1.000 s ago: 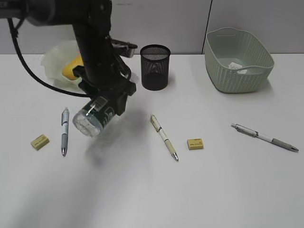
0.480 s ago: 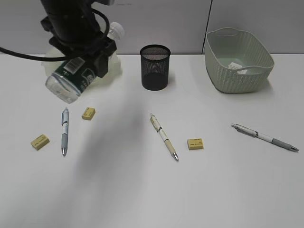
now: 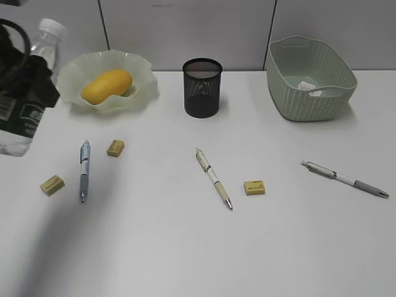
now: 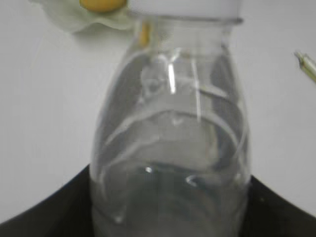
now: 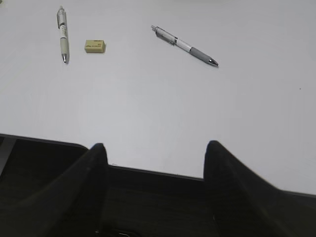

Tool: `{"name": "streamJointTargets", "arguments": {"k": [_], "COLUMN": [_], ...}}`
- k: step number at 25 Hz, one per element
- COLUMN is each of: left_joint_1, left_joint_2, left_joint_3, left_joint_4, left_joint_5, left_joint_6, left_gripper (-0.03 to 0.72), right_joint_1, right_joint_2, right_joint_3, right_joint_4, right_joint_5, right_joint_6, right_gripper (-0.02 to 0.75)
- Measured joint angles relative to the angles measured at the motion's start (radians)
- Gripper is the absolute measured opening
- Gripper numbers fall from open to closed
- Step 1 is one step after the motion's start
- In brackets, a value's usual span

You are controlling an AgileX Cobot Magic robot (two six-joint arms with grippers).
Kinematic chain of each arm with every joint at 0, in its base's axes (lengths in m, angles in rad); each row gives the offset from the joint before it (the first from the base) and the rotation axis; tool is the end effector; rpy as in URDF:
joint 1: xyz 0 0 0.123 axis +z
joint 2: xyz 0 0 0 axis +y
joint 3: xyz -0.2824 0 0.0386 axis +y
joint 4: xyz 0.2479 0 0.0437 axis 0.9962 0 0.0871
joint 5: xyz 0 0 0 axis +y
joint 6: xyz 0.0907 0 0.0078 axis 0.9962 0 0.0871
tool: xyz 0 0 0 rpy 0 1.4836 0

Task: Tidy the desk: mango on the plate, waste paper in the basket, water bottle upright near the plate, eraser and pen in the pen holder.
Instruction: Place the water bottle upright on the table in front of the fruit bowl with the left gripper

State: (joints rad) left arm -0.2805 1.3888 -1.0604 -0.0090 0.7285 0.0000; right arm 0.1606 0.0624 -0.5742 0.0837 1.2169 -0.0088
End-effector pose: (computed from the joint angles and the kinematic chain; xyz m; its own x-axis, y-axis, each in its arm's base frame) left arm 0.2756 -0.0800 0.2940 -0.7943 0.2219 -0.5655 0.2748 0.9615 -0.0087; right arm -0.0118 0.0053 0.2860 -0.5753 -0.0727 -0.8147 -0.2110 0.9755 0.0619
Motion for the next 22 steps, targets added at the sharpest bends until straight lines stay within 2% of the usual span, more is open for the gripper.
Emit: {"name": "streamJointTargets", "arguments": {"k": [3, 8, 14, 22], "left_joint_1": [0.072, 0.092, 0.092, 0.097], "left_joint_2": [-0.113, -0.181, -0.112, 0.096], "left_joint_3": [0.126, 0.260, 0.273, 0.273], "left_joint_4": [-0.036, -0.044, -0.065, -0.145], "left_joint_5": [-0.193, -0.536, -0.858, -1.065], "left_joint_6": [0.000, 0.000, 0.000, 0.000], "left_gripper": [0.505, 0.505, 0.505, 0.505], "right_joint_1": [0.000, 0.000, 0.000, 0.000], "right_joint_2": [0.000, 0.000, 0.000, 0.000], "right_joint_3": [0.000, 0.000, 0.000, 0.000], "right_joint_4": [0.000, 0.001, 0.001, 0.002], "right_joint_5": [0.000, 0.000, 0.000, 0.000], "right_joint_6": [0.000, 0.000, 0.000, 0.001], "right_gripper": [0.487, 0.487, 0.488, 0.488]}}
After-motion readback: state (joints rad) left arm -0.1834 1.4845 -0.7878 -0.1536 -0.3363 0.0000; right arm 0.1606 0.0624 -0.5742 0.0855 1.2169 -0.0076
